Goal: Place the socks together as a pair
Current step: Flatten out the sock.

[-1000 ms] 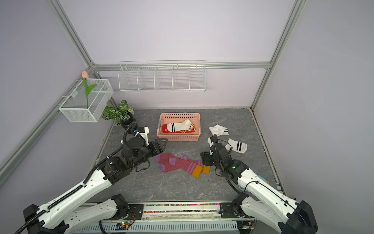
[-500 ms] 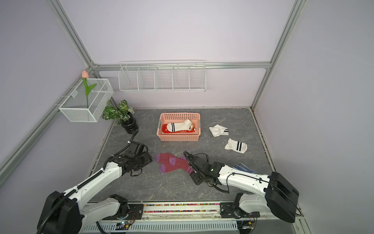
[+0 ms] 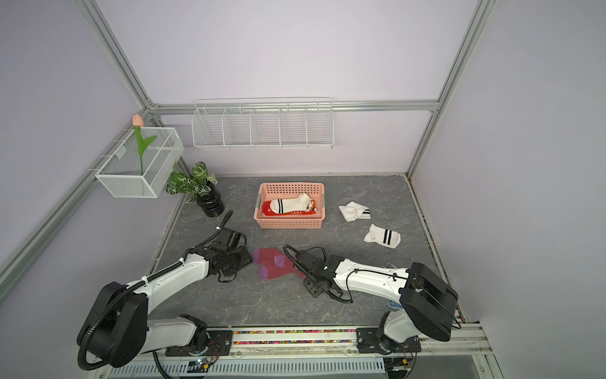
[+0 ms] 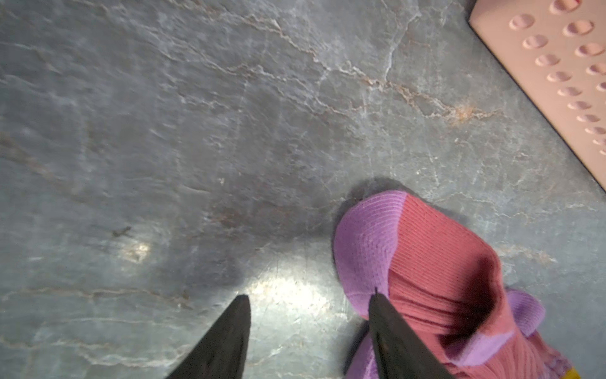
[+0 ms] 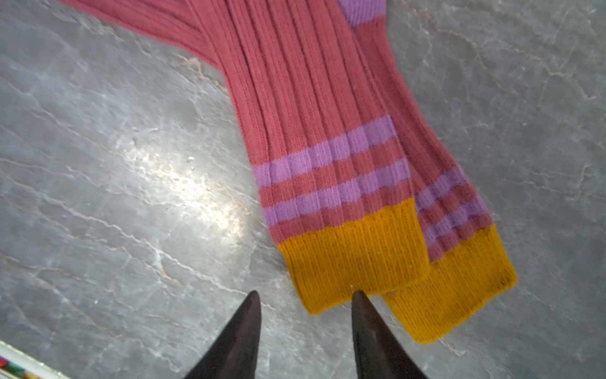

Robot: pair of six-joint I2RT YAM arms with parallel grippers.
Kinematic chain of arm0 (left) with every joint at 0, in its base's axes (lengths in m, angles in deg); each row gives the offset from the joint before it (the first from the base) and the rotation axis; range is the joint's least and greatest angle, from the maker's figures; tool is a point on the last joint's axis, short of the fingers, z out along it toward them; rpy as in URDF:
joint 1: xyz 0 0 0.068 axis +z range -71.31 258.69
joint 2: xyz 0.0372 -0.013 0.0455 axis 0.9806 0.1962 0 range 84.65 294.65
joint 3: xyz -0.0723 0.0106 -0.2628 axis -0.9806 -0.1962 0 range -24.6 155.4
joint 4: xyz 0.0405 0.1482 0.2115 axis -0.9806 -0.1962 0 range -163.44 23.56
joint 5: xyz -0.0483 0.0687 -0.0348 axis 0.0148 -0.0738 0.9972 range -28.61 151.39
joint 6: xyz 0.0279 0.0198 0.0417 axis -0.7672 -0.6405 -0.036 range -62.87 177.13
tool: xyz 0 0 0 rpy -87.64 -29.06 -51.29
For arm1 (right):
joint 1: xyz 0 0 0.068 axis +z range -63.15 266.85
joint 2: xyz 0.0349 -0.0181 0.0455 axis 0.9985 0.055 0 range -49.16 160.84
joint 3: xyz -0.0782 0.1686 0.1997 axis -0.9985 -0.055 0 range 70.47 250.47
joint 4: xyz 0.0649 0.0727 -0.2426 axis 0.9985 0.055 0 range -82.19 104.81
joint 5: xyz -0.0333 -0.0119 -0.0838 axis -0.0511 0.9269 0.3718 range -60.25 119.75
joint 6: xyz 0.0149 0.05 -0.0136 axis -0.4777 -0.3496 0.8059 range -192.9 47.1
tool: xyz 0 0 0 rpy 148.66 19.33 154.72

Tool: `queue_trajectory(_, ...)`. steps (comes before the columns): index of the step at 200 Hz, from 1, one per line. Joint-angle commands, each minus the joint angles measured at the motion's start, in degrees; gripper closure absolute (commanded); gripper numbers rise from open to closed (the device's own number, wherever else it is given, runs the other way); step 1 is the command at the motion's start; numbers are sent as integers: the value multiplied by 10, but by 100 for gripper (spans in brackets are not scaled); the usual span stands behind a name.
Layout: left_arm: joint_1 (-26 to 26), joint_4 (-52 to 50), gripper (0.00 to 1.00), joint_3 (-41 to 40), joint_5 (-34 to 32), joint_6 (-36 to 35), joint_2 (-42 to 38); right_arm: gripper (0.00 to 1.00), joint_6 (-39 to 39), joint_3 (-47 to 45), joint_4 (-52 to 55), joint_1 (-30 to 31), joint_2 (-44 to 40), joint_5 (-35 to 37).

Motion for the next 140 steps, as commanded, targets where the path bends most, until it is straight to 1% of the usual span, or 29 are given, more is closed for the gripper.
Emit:
queue_trajectory(1, 4, 23, 40, 3, 7, 8, 4, 52, -32, 6, 26, 5, 10, 9)
queue_trajectory(14, 4, 26, 41, 1, 9, 9, 6, 50, -53, 7, 29, 4, 16, 15)
queue_trajectory(33, 4, 30, 44, -1, 11, 8, 10, 49, -85, 6, 28, 4, 21, 16)
queue_trajectory(65, 3, 54, 45, -8, 33, 7, 26, 49, -126, -9, 19, 4, 14, 12)
queue_trajectory(114, 4, 79, 48, -8, 44, 8, 64, 49, -148, -17, 3, 4, 20, 10)
queue_trajectory(140, 4, 84, 50, -10, 40, 7, 70, 50, -157, -28, -10, 5, 27, 11)
